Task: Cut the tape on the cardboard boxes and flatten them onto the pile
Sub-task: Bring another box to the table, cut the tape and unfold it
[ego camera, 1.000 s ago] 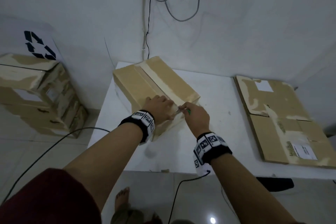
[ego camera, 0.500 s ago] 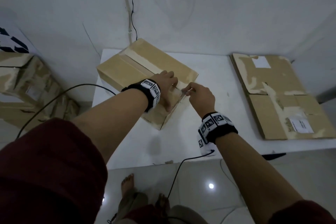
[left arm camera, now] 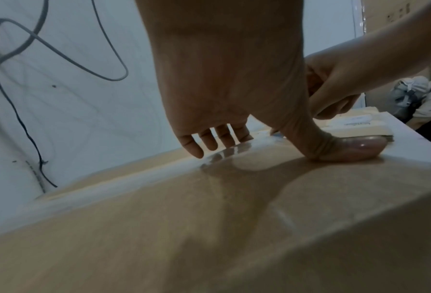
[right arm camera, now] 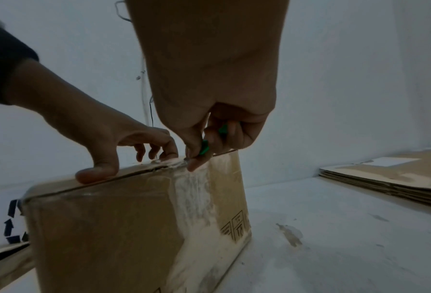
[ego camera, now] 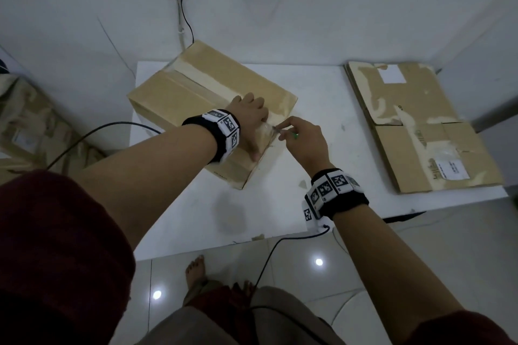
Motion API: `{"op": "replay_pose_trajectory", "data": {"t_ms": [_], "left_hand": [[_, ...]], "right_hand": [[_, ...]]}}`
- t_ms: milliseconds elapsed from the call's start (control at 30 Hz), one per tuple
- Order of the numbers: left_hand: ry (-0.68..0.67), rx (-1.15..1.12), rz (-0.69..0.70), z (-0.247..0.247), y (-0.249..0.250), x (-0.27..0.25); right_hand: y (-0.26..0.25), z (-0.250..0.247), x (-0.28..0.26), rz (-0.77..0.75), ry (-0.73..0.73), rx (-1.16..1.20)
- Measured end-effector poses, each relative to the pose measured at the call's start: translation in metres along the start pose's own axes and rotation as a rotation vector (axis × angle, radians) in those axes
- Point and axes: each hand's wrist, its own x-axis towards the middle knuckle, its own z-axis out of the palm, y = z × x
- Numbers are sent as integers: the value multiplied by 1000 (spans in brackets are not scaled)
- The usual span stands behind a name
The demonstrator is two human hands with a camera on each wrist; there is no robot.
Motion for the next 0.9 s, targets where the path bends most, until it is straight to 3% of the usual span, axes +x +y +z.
{"op": "replay_pose_trajectory", "data": {"t_ms": [133,500,633,900], "left_hand": [[7,-11,-15,1,2,-2],[8,-70,-80,4,2,-12],[1,-60,-67,2,6,-12],[45,-65,-51,5,8,-17]], "right_hand": [[3,0,-4,-2,38,-1],[6,12,1,62,36,319],[7,5,-1,65,3,299],[2,6,-6,-48,182,160]]}}
